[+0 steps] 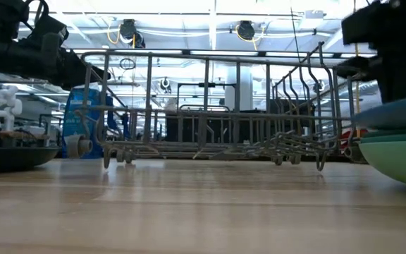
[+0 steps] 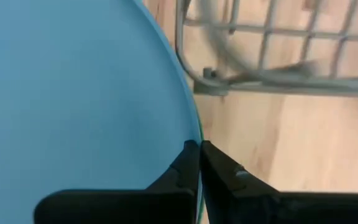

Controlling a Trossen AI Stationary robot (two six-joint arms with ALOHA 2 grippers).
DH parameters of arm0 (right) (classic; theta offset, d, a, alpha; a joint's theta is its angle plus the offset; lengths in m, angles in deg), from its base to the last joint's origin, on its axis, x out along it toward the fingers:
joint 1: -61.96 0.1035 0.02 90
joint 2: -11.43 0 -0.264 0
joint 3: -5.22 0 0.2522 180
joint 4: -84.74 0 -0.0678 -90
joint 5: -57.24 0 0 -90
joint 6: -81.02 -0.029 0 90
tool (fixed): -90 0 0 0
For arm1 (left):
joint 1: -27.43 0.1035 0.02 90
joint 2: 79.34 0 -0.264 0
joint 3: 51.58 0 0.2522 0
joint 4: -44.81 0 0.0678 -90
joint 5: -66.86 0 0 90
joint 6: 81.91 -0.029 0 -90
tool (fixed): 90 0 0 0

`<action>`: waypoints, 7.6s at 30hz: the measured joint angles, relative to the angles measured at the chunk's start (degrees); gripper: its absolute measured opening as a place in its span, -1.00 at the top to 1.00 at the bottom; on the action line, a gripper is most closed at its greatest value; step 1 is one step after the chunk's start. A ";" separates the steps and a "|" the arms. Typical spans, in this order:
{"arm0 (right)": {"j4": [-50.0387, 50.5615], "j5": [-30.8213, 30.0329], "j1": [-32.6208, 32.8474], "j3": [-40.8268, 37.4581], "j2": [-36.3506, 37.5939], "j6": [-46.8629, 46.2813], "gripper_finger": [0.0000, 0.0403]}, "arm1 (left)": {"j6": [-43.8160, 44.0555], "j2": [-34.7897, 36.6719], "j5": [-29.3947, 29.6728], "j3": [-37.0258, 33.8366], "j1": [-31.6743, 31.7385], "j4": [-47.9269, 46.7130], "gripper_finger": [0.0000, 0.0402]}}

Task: Sort dishes
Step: Put the blue plate into the gray dish rack

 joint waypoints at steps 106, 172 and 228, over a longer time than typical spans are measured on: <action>32.24 -0.39 -7.52 23.79 0.37 2.89 1.00 | 13.04 -0.01 -10.81 0.00 -0.06 7.19 0.93; 8.09 9.55 4.04 19.83 -8.51 -40.92 -0.14 | 16.47 -6.65 -8.93 -0.01 -0.11 13.09 0.93; 40.13 8.00 5.72 50.34 -18.49 -45.63 0.99 | 16.47 -6.65 -8.88 0.01 -0.11 13.31 0.93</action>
